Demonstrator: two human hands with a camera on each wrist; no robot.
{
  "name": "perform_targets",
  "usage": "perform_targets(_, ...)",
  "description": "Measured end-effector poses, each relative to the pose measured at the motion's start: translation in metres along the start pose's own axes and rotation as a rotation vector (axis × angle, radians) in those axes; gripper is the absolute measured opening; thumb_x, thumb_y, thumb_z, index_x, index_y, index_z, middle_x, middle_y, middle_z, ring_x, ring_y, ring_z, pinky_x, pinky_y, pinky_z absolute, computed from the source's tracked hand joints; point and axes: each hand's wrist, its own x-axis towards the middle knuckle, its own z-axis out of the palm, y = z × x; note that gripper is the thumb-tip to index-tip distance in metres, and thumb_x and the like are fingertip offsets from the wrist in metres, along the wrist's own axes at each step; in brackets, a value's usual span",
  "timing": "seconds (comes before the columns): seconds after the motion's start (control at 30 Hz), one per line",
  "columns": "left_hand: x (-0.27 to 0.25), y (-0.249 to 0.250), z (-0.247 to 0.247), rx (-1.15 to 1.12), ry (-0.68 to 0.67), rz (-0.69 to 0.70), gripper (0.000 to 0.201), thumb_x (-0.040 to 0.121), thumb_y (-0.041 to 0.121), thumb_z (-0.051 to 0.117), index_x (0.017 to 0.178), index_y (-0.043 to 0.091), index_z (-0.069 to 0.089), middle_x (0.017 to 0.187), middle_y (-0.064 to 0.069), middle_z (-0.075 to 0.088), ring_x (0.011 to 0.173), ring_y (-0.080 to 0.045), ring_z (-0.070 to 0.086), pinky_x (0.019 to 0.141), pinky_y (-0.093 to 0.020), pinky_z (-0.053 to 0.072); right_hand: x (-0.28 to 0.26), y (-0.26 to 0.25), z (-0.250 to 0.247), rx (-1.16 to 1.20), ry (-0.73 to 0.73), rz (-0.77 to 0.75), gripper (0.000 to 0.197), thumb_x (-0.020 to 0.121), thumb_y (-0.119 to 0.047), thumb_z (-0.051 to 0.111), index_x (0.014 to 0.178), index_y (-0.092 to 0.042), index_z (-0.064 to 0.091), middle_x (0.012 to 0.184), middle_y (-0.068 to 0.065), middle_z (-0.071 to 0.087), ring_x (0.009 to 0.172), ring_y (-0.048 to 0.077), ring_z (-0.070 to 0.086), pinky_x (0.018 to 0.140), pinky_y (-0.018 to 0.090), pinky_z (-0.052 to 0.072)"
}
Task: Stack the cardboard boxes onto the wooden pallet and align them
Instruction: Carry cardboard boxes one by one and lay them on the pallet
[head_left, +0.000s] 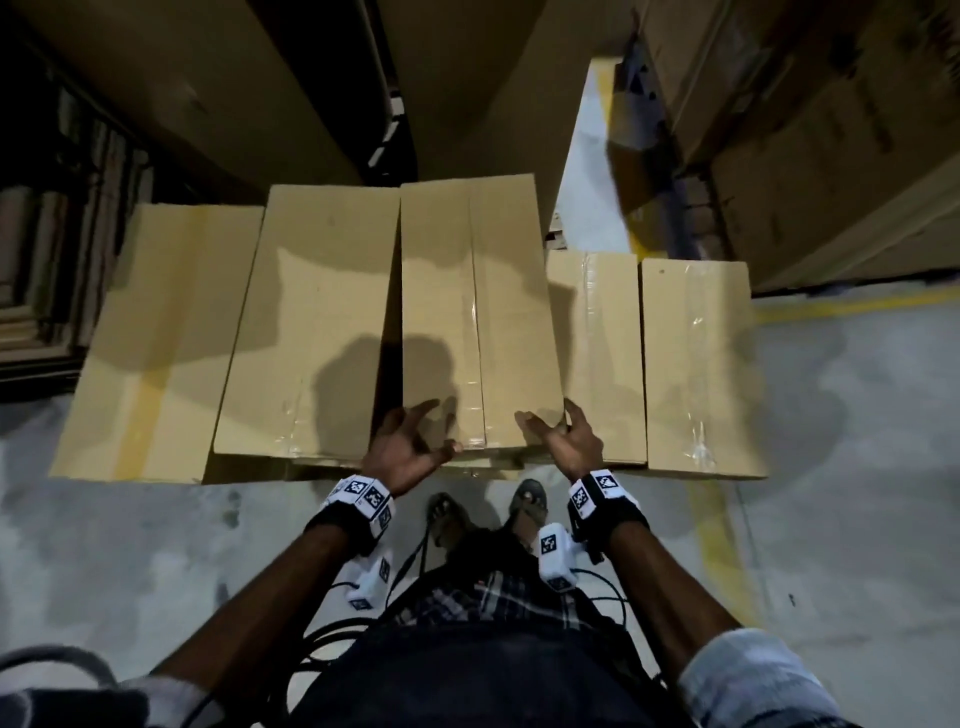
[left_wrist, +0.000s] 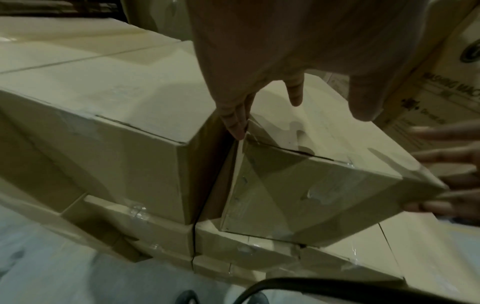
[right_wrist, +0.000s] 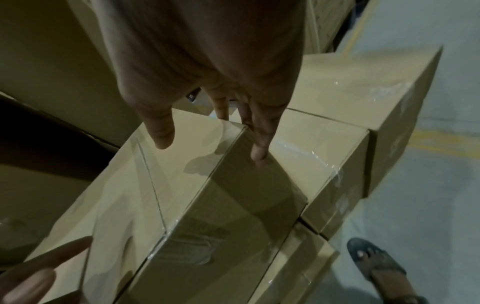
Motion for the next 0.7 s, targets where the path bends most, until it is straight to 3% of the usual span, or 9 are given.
perform_targets(0.1,0.004,0.008,0.018,-0.012,-0.045,-0.018,0.085,0.084,0.063,0.075,0.155,0.049,0.032,0.151,-0.013,0.036,0.136,-0.038,0.047,0.114,-0.041,0.041,0.010,0.002,-0.015,-0.066,-0.022,0.014,0.102,0.077,-0.072,0.076,0.159,-0.030,0.033,0.151,0.013,0.053,0.136,0.036,0.052,0.113,0.038,0.042)
perform_targets(0.23,0.016,0.004,0.030,-0.020,-0.137,-0.081,0.087,0.089,0.059,0.071,0.159,0.052,0.018,0.154,-0.019,0.037,0.139,-0.044,0.042,0.113,-0.043,0.038,0.018,0.004,-0.016,-0.289,-0.100,-0.075,0.112,0.078,-0.079,0.068,0.163,-0.037,0.009,0.156,0.016,0.047,0.136,0.039,0.052,0.112,0.045,0.045)
perform_targets(0.3,0.023,-0.001,0.031,-0.026,-0.167,-0.049,0.088,0.093,0.060,0.066,0.160,0.051,0.011,0.167,-0.006,0.030,0.146,-0.045,0.033,0.117,-0.045,0.032,0.021,0.004,-0.014,-0.430,-0.081,-0.164,0.110,0.081,-0.084,0.059,0.162,-0.044,-0.004,0.158,0.017,0.042,0.134,0.042,0.052,0.108,0.051,0.045)
perform_targets(0.37,0.031,-0.006,0.031,-0.019,-0.169,-0.009,0.091,0.091,0.069,0.060,0.161,0.050,0.005,0.170,0.015,0.019,0.150,-0.042,0.032,0.121,-0.045,0.027,0.028,0.001,-0.011,-0.446,-0.054,-0.264,0.102,0.085,-0.081,0.056,0.161,-0.047,-0.003,0.161,0.014,0.038,0.132,0.040,0.054,0.107,0.053,0.045)
perform_targets(0.43,0.042,-0.007,0.031,-0.035,-0.158,0.001,0.096,0.088,0.074,0.058,0.162,0.049,0.001,0.168,0.024,0.013,0.151,-0.034,0.034,0.122,-0.041,0.027,0.040,-0.002,-0.008,-0.429,-0.071,-0.356,0.096,0.089,-0.076,0.057,0.161,-0.049,0.000,0.162,0.012,0.038,0.115,0.031,0.063,0.107,0.053,0.046)
perform_targets(0.5,0.051,-0.003,0.029,-0.070,-0.103,-0.007,0.097,0.090,0.064,0.067,0.163,0.047,0.005,0.168,0.023,0.016,0.149,-0.030,0.039,0.120,-0.037,0.031,0.052,-0.003,-0.005,-0.440,-0.096,-0.403,0.094,0.089,-0.075,0.058,0.160,-0.052,0.001,0.158,0.014,0.044,0.089,0.019,0.066,0.105,0.053,0.048)
perform_targets(0.53,0.056,-0.002,0.029,-0.084,-0.065,-0.005,0.098,0.089,0.060,0.070,0.163,0.046,0.007,0.169,0.019,0.020,0.147,-0.030,0.042,0.119,-0.036,0.033,0.060,-0.003,-0.003,-0.444,-0.097,-0.406,0.095,0.087,-0.076,0.059,0.159,-0.055,0.001,0.153,0.015,0.049,0.085,0.019,0.067,0.103,0.053,0.049)
perform_targets(0.63,0.060,0.006,0.027,-0.049,0.015,0.010,0.105,0.079,0.074,0.069,0.162,0.048,0.009,0.166,0.008,0.035,0.140,-0.036,0.050,0.117,-0.041,0.040,0.070,-0.002,-0.002,-0.443,-0.066,-0.405,0.098,0.078,-0.086,0.058,0.155,-0.063,0.001,0.143,0.012,0.059,0.092,0.031,0.070,0.100,0.053,0.053)
perform_targets(0.7,0.056,0.013,0.029,-0.003,0.026,0.020,0.111,0.070,0.090,0.061,0.159,0.054,0.005,0.163,0.004,0.041,0.134,-0.042,0.055,0.112,-0.048,0.047,0.068,-0.003,-0.003,-0.455,-0.035,-0.422,0.100,0.077,-0.087,0.059,0.155,-0.060,0.003,0.149,0.005,0.057,0.106,0.035,0.069,0.102,0.050,0.052)
